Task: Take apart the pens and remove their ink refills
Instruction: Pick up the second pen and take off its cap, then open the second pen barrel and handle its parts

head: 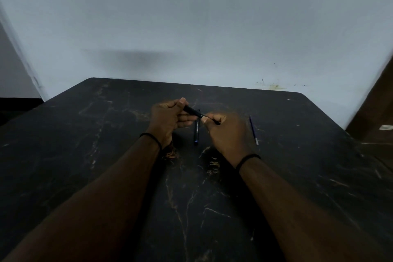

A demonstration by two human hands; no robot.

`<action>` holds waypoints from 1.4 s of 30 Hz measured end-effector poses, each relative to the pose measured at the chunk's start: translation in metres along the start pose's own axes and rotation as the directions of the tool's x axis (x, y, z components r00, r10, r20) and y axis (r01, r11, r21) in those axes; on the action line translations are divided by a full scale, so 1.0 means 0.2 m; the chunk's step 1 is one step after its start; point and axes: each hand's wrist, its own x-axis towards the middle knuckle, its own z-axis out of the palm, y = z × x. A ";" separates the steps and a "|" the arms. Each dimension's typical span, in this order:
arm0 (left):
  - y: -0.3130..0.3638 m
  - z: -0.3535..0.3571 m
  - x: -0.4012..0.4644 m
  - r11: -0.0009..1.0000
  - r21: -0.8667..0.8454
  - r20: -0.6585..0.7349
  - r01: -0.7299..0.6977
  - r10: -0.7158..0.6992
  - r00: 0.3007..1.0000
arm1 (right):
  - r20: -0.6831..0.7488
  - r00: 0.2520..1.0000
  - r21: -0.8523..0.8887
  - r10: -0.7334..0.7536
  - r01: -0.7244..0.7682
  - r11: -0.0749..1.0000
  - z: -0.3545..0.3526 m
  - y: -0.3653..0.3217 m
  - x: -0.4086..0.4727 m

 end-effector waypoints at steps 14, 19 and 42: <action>-0.02 0.01 -0.01 0.991 0.100 -0.022 -0.094 0.096 0.995 | 0.100 0.975 -0.494 -0.199 0.222 0.841 -0.03 -0.05 -0.03; -0.05 0.01 0.03 0.948 0.299 -0.195 -0.111 0.174 0.965 | -0.061 0.986 -0.465 -0.152 0.107 0.879 -0.05 -0.01 0.02; -0.05 -0.01 0.06 0.763 0.642 -0.257 -0.071 0.302 0.918 | 0.134 0.989 -0.612 -0.069 0.137 0.779 0.07 0.03 0.04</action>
